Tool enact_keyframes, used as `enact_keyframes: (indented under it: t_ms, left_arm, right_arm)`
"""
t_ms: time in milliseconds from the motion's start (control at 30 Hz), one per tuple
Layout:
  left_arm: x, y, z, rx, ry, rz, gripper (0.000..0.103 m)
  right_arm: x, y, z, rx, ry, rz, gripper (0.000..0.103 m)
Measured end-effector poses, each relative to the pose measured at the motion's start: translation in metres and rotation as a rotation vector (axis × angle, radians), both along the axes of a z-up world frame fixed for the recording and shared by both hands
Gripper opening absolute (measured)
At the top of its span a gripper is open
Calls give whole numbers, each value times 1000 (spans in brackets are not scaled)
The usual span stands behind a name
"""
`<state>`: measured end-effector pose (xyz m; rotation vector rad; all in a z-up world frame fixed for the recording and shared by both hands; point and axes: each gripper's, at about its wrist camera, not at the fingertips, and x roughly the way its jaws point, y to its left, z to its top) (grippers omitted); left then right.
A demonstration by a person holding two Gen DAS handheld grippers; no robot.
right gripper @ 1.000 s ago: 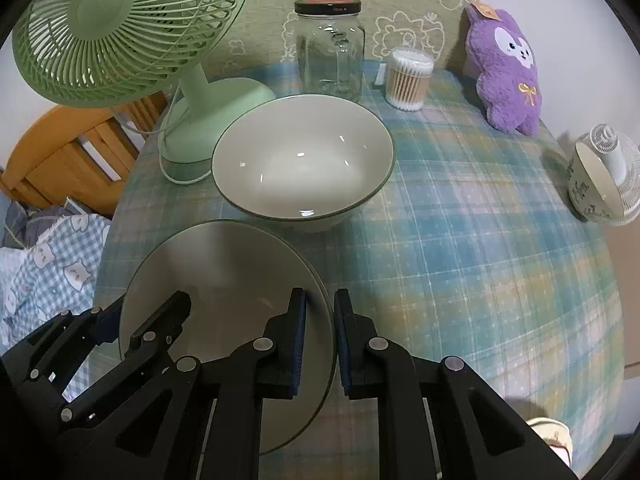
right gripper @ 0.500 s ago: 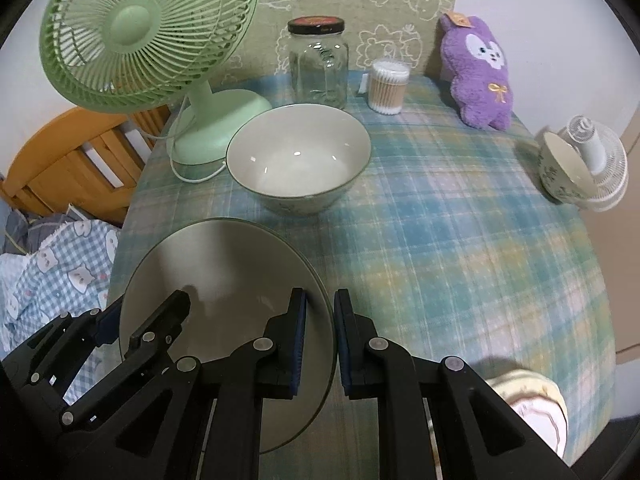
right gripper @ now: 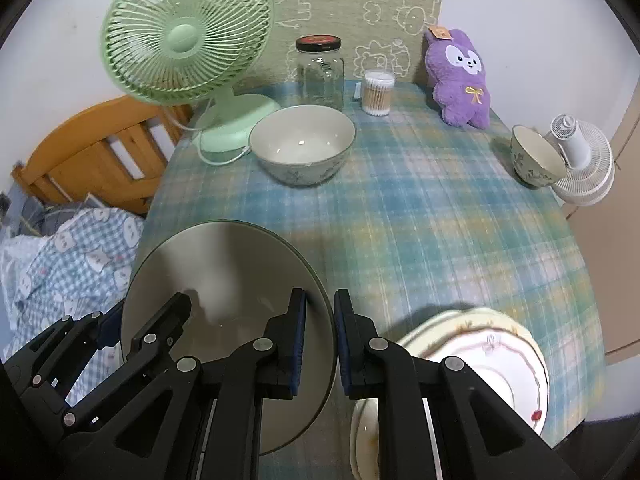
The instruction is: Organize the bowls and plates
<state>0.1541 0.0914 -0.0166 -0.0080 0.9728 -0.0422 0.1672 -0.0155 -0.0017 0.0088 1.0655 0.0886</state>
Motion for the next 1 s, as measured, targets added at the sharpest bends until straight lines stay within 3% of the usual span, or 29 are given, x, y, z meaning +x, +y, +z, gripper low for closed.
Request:
enact_keyframes:
  t_ms: [267,433,1000]
  left_arm:
    - [-43,-9,-5,23,23,49,25]
    - [-66,-9,-16,-3,42,87,25]
    - [-79,-16,-49,-17,114,89,25]
  right_arm:
    - [-44,-4,-5,14,28,32,18]
    - [-64,-5,-14,1,37,60,17]
    - [-73,-10,-49,-23,105,62,18]
